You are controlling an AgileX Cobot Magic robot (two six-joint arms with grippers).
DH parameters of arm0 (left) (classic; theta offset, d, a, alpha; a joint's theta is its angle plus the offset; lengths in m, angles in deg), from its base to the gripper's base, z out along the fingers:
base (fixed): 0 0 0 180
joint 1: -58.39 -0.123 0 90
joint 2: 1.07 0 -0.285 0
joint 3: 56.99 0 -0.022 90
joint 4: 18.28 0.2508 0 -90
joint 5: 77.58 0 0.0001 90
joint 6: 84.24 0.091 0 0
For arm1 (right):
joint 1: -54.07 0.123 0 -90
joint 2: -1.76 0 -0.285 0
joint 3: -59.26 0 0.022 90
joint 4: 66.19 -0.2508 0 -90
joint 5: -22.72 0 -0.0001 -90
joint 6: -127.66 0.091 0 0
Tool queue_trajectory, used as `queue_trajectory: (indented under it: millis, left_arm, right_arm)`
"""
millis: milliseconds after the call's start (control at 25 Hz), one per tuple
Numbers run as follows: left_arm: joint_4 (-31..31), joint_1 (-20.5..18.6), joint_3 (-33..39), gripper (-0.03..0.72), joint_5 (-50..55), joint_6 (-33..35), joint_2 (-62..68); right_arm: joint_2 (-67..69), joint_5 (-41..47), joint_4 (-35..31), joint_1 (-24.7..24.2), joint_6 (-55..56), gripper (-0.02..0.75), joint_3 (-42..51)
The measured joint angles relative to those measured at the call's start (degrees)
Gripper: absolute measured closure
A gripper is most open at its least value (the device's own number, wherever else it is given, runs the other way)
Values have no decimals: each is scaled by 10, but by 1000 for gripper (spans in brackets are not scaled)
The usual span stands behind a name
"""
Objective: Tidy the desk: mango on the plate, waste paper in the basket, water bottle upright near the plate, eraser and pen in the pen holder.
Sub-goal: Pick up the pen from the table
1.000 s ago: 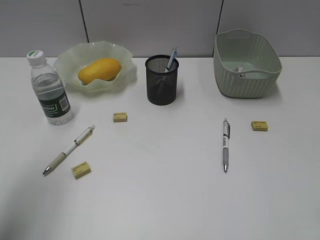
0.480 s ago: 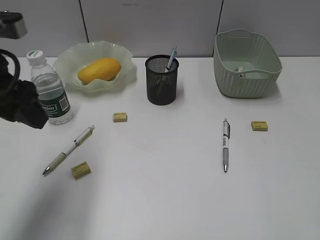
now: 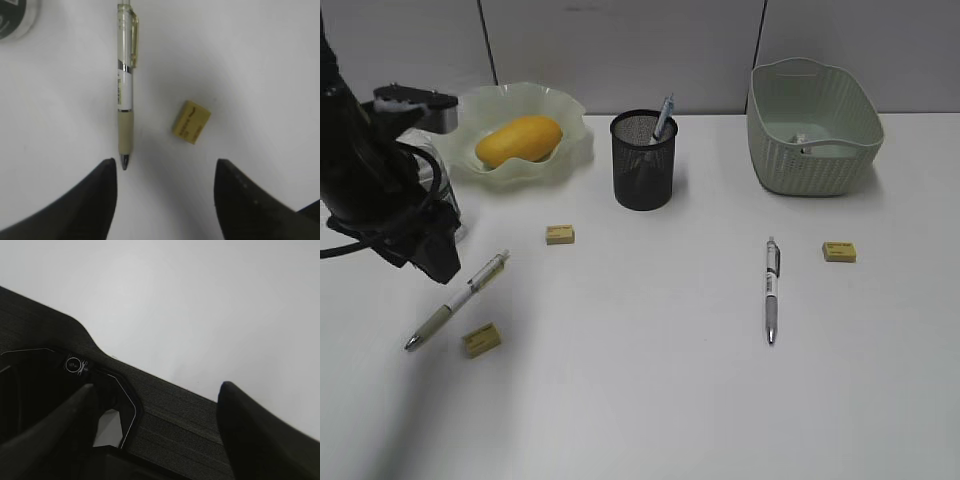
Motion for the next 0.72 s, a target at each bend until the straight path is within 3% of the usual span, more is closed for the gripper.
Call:
queue_trajectory:
  millis: [520, 720]
  left_arm:
    - [24, 0, -2, 221, -45, 17, 95]
    - [25, 0, -35, 221, -46, 17, 138]
  right_arm:
    - [0, 0, 1, 0, 0, 155, 0]
    - [0, 0, 1, 0, 0, 155, 0]
